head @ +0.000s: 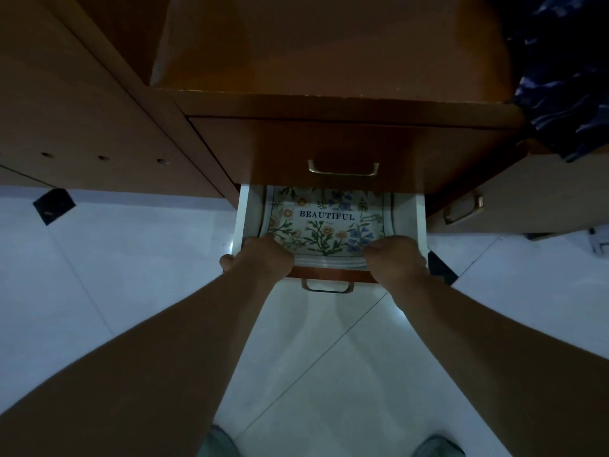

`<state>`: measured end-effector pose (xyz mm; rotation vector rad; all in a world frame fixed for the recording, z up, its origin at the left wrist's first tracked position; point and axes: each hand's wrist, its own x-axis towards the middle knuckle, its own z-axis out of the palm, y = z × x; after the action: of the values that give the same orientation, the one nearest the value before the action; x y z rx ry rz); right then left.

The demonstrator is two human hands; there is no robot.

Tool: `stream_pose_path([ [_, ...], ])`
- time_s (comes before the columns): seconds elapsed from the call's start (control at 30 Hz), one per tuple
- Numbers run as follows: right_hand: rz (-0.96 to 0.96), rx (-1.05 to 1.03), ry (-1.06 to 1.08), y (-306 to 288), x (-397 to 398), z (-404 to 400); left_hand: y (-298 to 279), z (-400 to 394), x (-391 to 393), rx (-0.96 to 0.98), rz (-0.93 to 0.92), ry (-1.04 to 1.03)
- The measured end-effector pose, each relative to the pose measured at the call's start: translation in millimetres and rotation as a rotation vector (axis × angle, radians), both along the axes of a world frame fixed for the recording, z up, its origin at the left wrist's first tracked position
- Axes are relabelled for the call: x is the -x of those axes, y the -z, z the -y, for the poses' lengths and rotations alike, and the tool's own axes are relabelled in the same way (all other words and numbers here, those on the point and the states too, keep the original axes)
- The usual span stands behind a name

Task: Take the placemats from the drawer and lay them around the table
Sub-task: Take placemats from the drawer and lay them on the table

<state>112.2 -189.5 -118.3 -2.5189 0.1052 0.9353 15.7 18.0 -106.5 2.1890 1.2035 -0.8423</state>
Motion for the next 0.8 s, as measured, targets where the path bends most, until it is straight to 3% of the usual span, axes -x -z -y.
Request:
stream_pose_path([
  [0.13,0.111,-0.255,0.056,-12,3,2,-12,10,4,-0.101,-0.151,0.294],
  [0.3,0.158,-0.396,0.16,-8,0,2,-3,4,5,0.005,-0.149,0.352],
  [0.4,0.212,-0.284,0.05,-4,-1,5,1,1,10,0.005,-0.12,0.368],
  [0.5,0.268,-0.141,-0.11,-1,-2,10,-2,2,12,0.003,-0.074,0.257],
  [0.57,0.318,-0.091,-0.177,1,-5,11,-2,2,12,0.012,-0.074,0.335],
  [0.67,0.342,-0.037,-0.202,-5,-8,11,0,0,16,0.006,-0.102,0.35],
  [0.8,0.391,-0.054,-0.293,-19,-10,11,-13,8,24,-0.071,0.022,0.284],
])
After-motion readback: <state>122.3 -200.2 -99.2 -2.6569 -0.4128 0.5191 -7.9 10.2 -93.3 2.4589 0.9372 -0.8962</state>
